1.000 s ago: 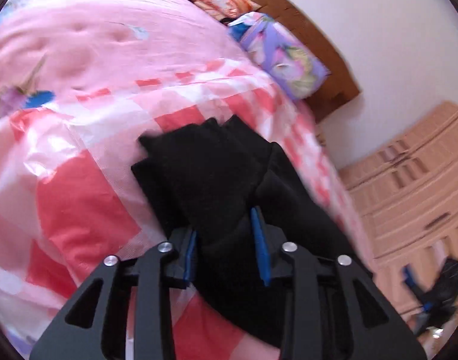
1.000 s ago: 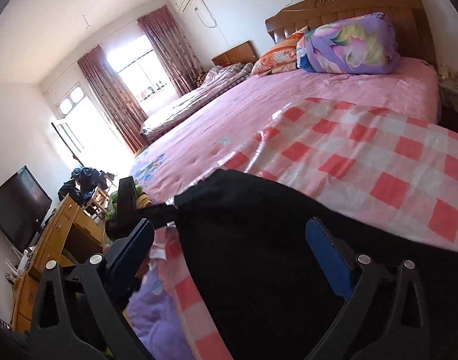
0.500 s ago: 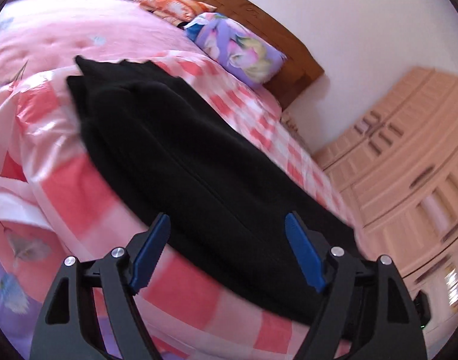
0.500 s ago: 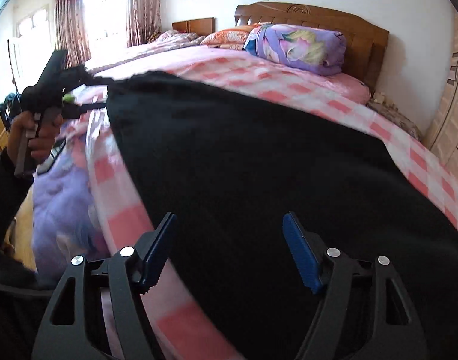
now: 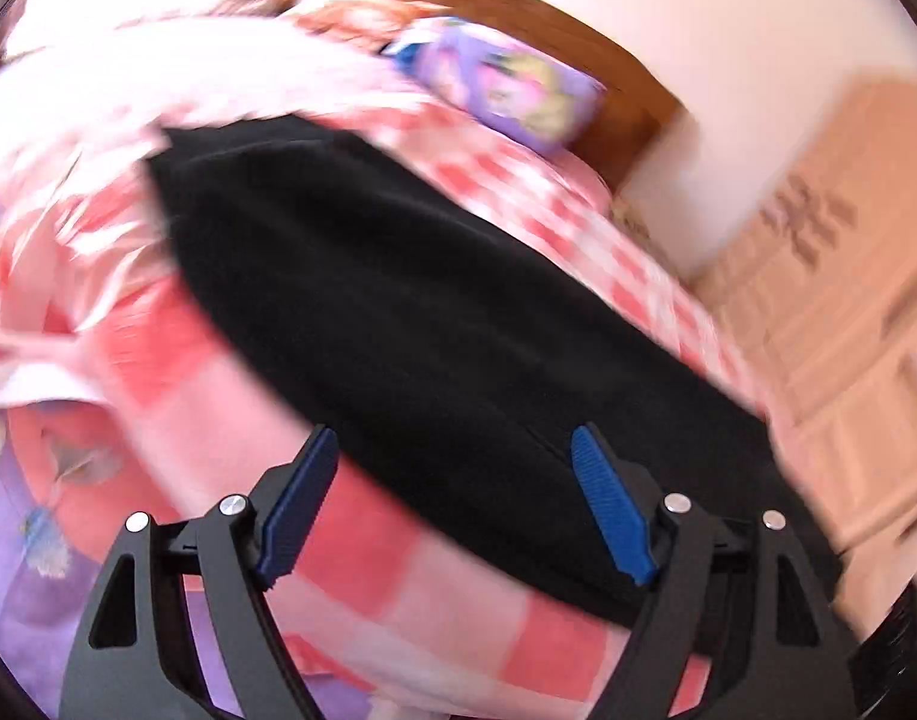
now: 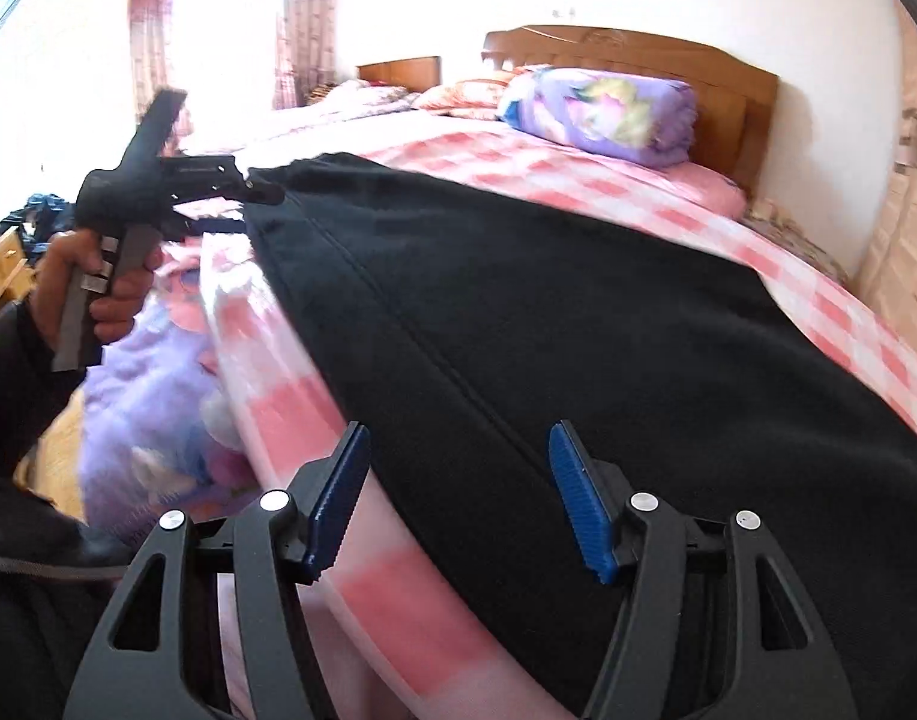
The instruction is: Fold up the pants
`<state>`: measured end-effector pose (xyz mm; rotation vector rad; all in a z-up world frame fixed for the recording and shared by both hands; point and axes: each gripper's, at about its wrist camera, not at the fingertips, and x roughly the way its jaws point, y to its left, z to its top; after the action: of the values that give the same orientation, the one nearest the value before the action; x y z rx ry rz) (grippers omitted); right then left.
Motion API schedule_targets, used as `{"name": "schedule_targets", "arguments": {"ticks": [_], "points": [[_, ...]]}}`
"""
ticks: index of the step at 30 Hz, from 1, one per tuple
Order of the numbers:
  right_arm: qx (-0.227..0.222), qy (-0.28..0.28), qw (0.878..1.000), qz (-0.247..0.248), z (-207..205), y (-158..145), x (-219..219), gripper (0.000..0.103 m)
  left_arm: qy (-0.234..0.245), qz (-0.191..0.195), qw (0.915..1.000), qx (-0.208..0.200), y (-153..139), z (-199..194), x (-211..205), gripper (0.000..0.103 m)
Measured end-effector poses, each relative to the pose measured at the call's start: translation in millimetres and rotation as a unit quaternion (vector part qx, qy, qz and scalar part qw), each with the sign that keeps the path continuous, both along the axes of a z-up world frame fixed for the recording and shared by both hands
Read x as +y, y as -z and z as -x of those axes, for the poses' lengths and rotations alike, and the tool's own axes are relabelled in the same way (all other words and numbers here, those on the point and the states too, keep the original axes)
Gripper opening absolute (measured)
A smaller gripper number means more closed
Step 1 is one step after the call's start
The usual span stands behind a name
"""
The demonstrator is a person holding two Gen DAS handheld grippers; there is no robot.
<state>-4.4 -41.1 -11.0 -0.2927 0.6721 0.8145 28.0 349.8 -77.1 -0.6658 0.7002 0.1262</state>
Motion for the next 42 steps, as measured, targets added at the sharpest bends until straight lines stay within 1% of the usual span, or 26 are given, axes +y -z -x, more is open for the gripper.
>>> {"name": "schedule_targets", "arguments": {"ticks": [1, 2, 4, 6, 7, 9, 12, 13, 14, 15, 17, 18, 19, 23, 25, 27, 30, 33, 34, 35, 36, 37, 38, 39, 41, 42], "points": [[-0.004, -0.029, 1.0, -0.002, 0, -6, 20, 0.061, -0.016, 0.024, 0.9996, 0.001, 2, 4, 15, 0.079], [-0.007, -0.055, 0.998, -0.003, -3, -9, 36, 0.061, -0.025, 0.033, 0.9991, 0.002, 2, 7, 24, 0.079], [-0.01, -0.107, 0.994, 0.003, -11, -12, 79, 0.061, -0.018, 0.035, 0.9992, 0.005, -1, 7, 36, 0.079], [0.004, -0.144, 0.99, 0.009, -25, -11, 116, 0.061, -0.016, 0.039, 0.9991, 0.001, -3, 1, 44, 0.08], [0.015, -0.164, 0.986, 0.011, -34, -8, 137, 0.058, -0.011, 0.044, 0.999, 0.0, -5, -2, 44, 0.08], [0.037, -0.185, 0.982, 0.026, -50, 0, 171, 0.051, -0.002, 0.059, 0.9983, -0.001, -5, -12, 48, 0.08], [0.036, -0.195, 0.978, 0.061, -62, 14, 199, 0.048, 0.003, 0.067, 0.9978, -0.001, -7, -21, 51, 0.08], [0.037, -0.194, 0.978, 0.07, -63, 18, 204, 0.044, 0.002, 0.067, 0.9977, 0.001, -7, -28, 51, 0.08], [0.032, -0.19, 0.978, 0.08, -64, 22, 207, 0.041, 0.003, 0.069, 0.9976, 0.006, -5, -31, 53, 0.08], [0.022, -0.187, 0.979, 0.084, -64, 22, 208, 0.037, 0.004, 0.071, 0.9974, 0.009, -3, -31, 53, 0.08], [0.01, -0.184, 0.979, 0.09, -60, 23, 208, 0.032, 0.006, 0.074, 0.9972, 0.012, 2, -31, 54, 0.08], [0.002, -0.181, 0.979, 0.091, -59, 23, 207, 0.022, 0.008, 0.076, 0.997, 0.012, 4, -30, 54, 0.08], [0.001, -0.182, 0.98, 0.078, -58, 20, 205, 0.008, 0.01, 0.077, 0.997, 0.01, 6, -24, 55, 0.08], [0.026, -0.174, 0.984, 0.023, -68, 5, 192, 0.008, 0.012, 0.073, 0.9972, -0.012, -3, -10, 50, 0.08], [0.028, -0.176, 0.984, 0.021, -68, 4, 190, 0.008, 0.024, 0.067, 0.9973, -0.019, -11, -7, 42, 0.08], [0.031, -0.179, 0.983, 0.022, -66, 5, 191, 0.008, 0.043, 0.078, 0.996, -0.004, -10, -15, 34, 0.079], [0.026, -0.179, 0.983, 0.02, -63, 3, 190, 0.008, 0.05, 0.063, 0.9965, 0.023, -8, -27, 20, 0.079], [0.023, -0.178, 0.984, 0.012, -64, -3, 186, 0.008, 0.044, 0.082, 0.9946, 0.046, 2, -41, 17, 0.079], [0.022, -0.178, 0.984, 0.011, -64, -5, 185, 0.008, 0.041, 0.085, 0.9946, 0.043, 4, -44, 18, 0.076], [0.021, -0.178, 0.984, 0.01, -64, -6, 185, 0.008, 0.032, 0.086, 0.995, 0.038, 4, -45, 20, 0.069], [0.02, -0.178, 0.984, 0.012, -64, -6, 185, 0.008, 0.012, 0.08, 0.996, 0.036, 4, -45, 24, 0.034], [0.018, -0.179, 0.984, 0.016, -62, -4, 186, 0.008, -0.004, 0.077, 0.9963, 0.037, 5, -45, 28, 0.009], [0.016, -0.18, 0.983, 0.021, -61, -2, 187, 0.008, -0.011, 0.096, 0.9949, 0.028, 7, -42, 32, 0.009], [0.014, -0.182, 0.983, 0.025, -58, 1, 188, 0.008, -0.017, 0.099, 0.9947, 0.025, 7, -38, 33, 0.008], [0.021, -0.191, 0.981, 0.037, -51, 11, 191, 0.008, -0.029, 0.061, 0.9972, 0.032, 5, -31, 25, 0.008], [0.021, -0.192, 0.98, 0.054, -48, 18, 195, 0.01, -0.034, 0.051, 0.9974, 0.04, 7, -29, 22, 0.008]]}}
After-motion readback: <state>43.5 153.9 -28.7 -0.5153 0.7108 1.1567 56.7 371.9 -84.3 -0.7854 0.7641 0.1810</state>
